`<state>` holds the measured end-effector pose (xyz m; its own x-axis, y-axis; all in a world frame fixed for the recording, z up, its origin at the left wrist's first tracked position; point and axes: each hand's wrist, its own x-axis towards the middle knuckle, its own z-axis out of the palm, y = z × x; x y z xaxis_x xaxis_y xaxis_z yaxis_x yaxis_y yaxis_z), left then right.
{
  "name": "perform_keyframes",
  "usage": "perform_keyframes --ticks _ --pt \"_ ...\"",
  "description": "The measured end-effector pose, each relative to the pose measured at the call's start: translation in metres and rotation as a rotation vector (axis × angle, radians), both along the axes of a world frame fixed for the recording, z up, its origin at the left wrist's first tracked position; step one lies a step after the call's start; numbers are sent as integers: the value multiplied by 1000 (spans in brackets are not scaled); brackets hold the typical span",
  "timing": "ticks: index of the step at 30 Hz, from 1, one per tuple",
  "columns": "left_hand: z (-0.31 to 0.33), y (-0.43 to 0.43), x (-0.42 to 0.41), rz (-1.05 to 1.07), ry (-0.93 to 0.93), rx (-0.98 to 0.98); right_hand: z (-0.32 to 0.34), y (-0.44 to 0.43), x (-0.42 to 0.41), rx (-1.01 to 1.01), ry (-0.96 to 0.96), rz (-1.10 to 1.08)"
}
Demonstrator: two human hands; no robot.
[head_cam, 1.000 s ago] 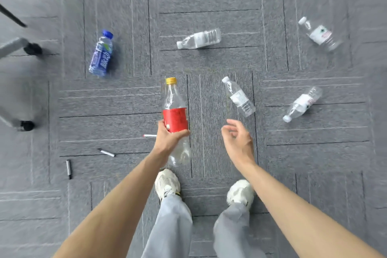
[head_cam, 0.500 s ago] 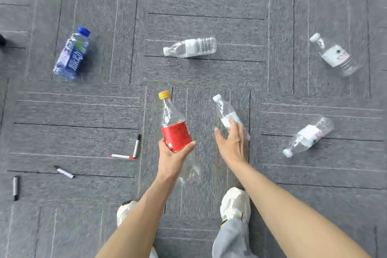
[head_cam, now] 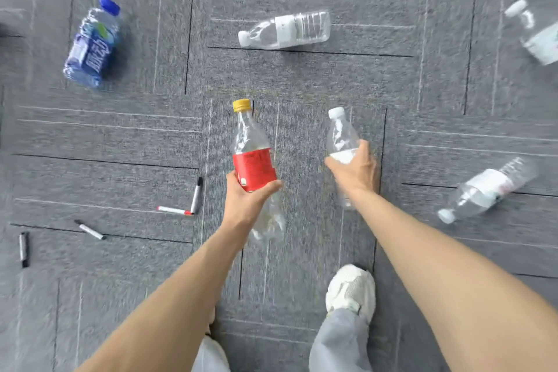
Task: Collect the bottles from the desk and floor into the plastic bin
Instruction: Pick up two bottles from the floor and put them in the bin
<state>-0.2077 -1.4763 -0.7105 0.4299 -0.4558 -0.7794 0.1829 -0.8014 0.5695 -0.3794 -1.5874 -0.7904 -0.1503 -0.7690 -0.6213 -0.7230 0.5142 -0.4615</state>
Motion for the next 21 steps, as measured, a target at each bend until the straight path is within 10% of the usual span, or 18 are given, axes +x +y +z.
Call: perform_keyframes --ticks 21 --pt "454 -15 -8 153 -80 -163 549 15 29 35 -446 32"
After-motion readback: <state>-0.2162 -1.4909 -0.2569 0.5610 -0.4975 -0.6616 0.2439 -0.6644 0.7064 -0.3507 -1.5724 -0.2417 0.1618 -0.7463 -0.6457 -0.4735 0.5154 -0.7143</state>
